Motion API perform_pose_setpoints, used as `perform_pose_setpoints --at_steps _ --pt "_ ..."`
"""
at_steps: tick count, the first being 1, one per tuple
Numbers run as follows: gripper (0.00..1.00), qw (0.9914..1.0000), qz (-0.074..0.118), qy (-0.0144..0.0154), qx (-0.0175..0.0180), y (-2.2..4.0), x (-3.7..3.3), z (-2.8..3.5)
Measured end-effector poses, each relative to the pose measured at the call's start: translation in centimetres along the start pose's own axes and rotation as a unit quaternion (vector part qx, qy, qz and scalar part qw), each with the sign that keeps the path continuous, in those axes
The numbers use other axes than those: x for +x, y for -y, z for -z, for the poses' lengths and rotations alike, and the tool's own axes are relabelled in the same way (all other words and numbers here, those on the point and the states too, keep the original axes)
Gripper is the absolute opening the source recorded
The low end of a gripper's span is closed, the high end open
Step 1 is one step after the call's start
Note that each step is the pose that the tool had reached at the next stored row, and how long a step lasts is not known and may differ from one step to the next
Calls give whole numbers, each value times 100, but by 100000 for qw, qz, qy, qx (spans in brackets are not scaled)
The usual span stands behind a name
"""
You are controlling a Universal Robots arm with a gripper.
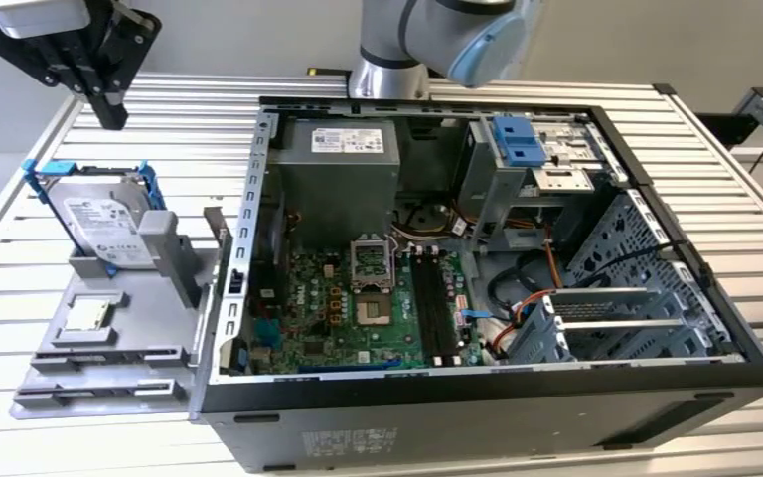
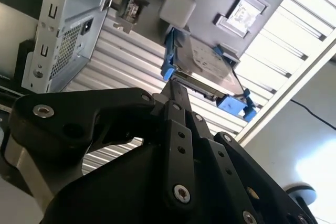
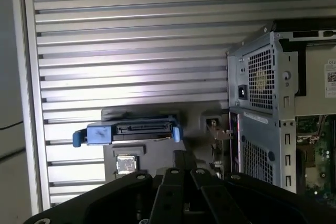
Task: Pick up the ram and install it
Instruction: 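Reach for the ram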
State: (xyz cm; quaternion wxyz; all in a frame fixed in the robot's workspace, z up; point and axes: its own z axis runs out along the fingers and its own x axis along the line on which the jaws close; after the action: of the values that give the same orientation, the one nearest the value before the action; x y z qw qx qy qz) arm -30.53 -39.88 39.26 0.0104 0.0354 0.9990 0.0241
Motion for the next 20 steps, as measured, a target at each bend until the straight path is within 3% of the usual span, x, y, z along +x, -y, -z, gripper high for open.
perform_pose_setpoints --at_steps 7,20 --pt "0 100000 39 -3 2 16 230 5" --pt "0 99976 2188 -105 -41 29 419 8"
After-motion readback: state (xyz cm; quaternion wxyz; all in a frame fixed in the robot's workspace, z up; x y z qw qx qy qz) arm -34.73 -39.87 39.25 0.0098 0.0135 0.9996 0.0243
